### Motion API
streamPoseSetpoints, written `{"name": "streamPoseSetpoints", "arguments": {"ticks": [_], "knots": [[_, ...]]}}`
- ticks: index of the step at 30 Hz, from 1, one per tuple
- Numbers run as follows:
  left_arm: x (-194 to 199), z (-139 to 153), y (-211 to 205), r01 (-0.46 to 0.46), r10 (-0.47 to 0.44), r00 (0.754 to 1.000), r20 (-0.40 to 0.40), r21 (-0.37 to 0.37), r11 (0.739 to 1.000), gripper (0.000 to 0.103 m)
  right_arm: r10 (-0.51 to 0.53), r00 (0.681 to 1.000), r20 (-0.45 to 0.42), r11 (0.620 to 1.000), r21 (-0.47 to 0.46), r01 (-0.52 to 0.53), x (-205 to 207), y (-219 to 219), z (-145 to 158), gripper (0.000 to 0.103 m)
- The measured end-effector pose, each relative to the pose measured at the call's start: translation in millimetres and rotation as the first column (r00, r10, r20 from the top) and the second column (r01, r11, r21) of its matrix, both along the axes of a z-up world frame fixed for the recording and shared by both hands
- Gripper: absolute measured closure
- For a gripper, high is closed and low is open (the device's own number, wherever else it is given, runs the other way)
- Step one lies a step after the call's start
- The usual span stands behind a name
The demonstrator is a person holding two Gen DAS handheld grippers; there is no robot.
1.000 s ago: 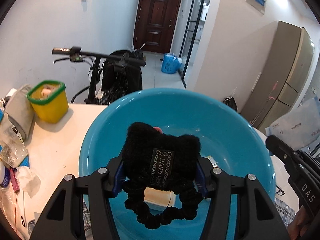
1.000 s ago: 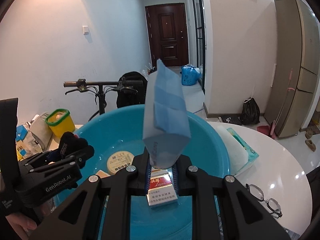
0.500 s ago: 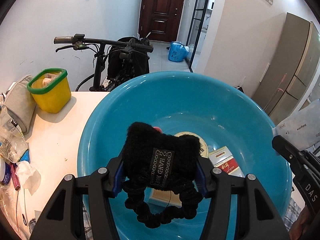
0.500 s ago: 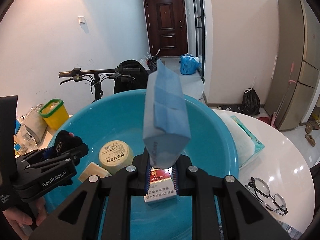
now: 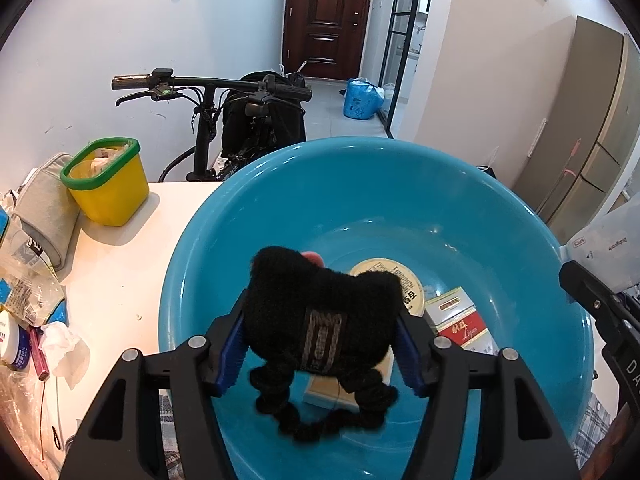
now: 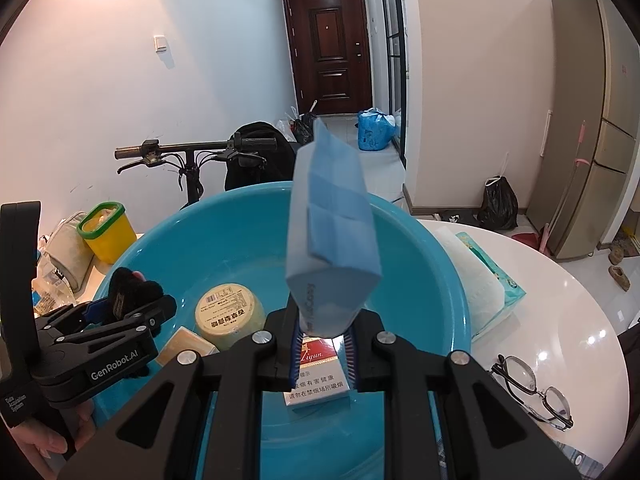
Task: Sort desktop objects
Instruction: 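Lower the left tool into the basin and open it to drop the hair tie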
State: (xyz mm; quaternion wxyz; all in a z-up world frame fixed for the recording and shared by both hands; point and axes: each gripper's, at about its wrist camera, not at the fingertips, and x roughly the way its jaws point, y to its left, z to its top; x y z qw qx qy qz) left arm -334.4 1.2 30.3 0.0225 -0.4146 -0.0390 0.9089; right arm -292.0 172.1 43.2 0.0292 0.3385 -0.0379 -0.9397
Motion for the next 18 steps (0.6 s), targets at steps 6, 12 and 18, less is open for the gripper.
{"name": "streamPoseSetpoints", "arguments": {"ticks": [6,12,18], "knots": [[0,1,-4,-0.017,0.017,1.0,0.001,0.011,1.0,0.025,0.001,1.0,0.001,1.0,-0.001,-0.001,-1,0,0,0.086],[8,16,-14,-0.084,0.084,0.995,-0.058,0.004,0.996,0.015,0.001,1.0,0.007,1.0,0.003,-0.002,-2,0,-1,0.086],[8,19,-21,-0.073,0.076,0.996,-0.05,0.063,0.995,0.015,0.01,1.0,0.012,1.0,0.013,-0.01,-2,-2,-2,0.086]]}}
